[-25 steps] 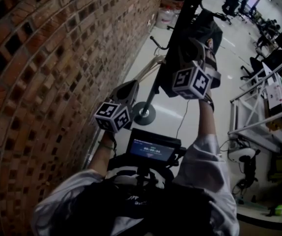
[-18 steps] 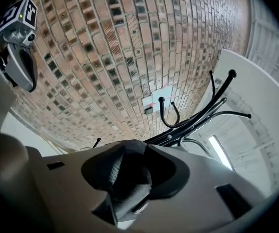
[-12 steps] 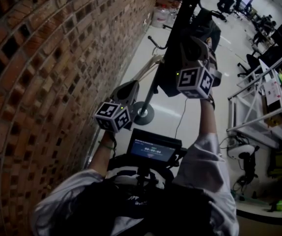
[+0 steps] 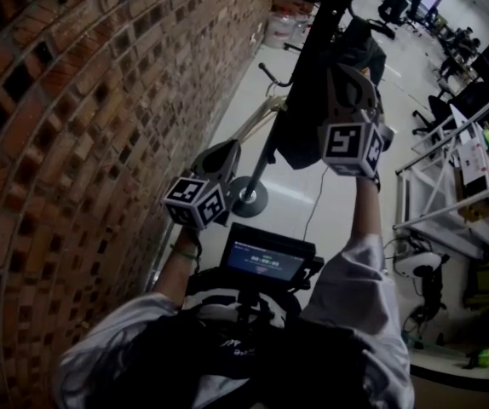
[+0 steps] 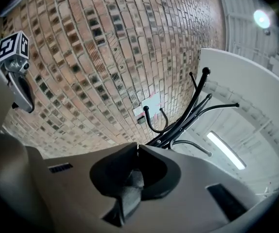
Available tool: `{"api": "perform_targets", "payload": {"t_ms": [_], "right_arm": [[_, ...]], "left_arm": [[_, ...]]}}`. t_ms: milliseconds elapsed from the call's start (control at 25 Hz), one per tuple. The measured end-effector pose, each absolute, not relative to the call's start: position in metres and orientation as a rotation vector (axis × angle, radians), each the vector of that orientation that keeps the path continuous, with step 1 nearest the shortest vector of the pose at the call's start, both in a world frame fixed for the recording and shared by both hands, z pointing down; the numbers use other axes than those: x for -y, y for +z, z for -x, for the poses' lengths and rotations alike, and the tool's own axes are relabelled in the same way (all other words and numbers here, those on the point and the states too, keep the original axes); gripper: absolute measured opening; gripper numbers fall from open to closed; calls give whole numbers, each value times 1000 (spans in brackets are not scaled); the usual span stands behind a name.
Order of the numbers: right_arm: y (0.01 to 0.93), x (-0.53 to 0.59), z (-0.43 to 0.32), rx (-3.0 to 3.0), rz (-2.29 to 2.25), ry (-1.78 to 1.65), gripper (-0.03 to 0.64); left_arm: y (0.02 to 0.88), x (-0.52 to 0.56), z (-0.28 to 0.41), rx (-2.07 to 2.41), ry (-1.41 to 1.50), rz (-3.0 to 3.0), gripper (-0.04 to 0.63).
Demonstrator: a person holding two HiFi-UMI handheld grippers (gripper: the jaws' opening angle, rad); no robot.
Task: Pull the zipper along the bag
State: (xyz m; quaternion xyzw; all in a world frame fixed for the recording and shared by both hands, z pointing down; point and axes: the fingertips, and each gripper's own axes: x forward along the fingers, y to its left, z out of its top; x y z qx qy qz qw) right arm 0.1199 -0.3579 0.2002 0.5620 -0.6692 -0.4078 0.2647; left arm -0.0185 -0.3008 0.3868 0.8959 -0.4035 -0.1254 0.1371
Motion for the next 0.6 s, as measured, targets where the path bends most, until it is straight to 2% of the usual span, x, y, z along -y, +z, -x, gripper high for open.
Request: {"api": "perform_targets", "payload": {"t_ms": [600], "right_arm": [[207, 358, -120, 1808, -1445, -1027, -3]], "left_arm": [[387, 304, 20, 1169, -375, -2576, 2]]}}
